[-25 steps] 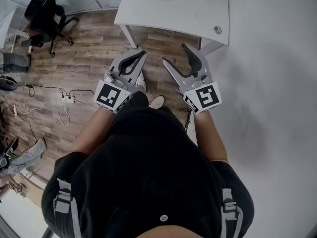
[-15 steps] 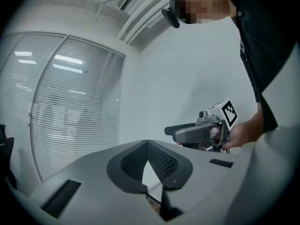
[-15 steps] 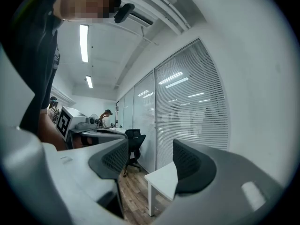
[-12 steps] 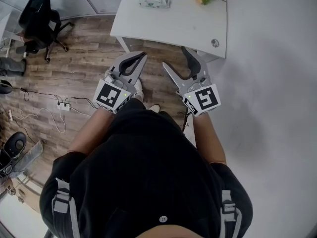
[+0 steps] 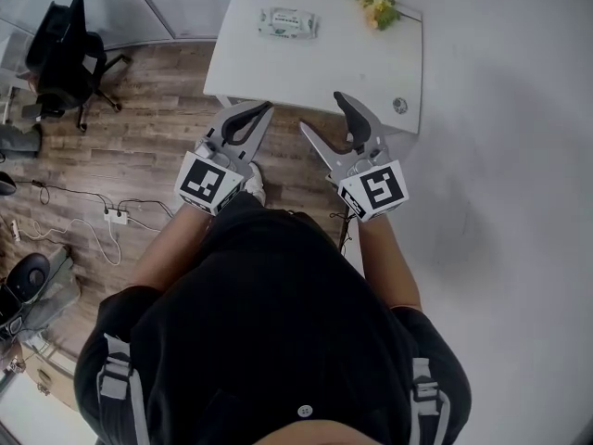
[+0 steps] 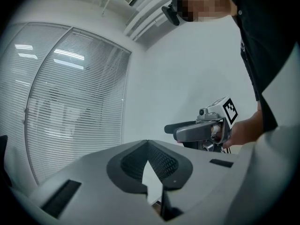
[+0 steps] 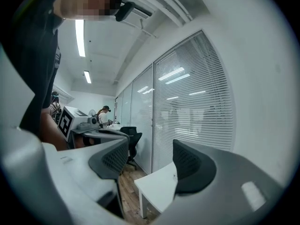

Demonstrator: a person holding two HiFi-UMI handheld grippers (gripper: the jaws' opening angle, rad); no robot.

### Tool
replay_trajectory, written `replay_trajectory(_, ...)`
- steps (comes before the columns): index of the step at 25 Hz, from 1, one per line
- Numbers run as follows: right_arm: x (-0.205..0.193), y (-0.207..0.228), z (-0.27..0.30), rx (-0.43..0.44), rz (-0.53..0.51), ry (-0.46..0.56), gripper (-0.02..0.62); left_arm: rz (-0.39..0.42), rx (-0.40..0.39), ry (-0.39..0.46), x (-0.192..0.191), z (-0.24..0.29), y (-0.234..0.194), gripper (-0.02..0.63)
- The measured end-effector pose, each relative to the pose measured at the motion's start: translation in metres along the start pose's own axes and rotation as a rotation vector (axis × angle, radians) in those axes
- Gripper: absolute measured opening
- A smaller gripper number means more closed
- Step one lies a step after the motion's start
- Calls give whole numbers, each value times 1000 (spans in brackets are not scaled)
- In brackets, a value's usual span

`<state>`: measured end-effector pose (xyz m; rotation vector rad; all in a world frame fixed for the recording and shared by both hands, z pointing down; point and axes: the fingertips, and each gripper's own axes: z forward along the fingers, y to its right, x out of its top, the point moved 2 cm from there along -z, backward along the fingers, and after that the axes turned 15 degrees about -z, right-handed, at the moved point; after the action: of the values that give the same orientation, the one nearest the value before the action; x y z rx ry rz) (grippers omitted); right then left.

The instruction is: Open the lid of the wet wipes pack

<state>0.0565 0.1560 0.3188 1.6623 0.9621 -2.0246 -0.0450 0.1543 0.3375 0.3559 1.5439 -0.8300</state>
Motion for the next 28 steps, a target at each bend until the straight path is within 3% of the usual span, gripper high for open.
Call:
replay_trajectory(19,-23,37,104,-30,37,-61,308,-45,-16,-26,15,38,-114,8)
replay_trajectory(28,-58,101,117,-1,55,-62,308,-61,58,-46,13,95,-139,8)
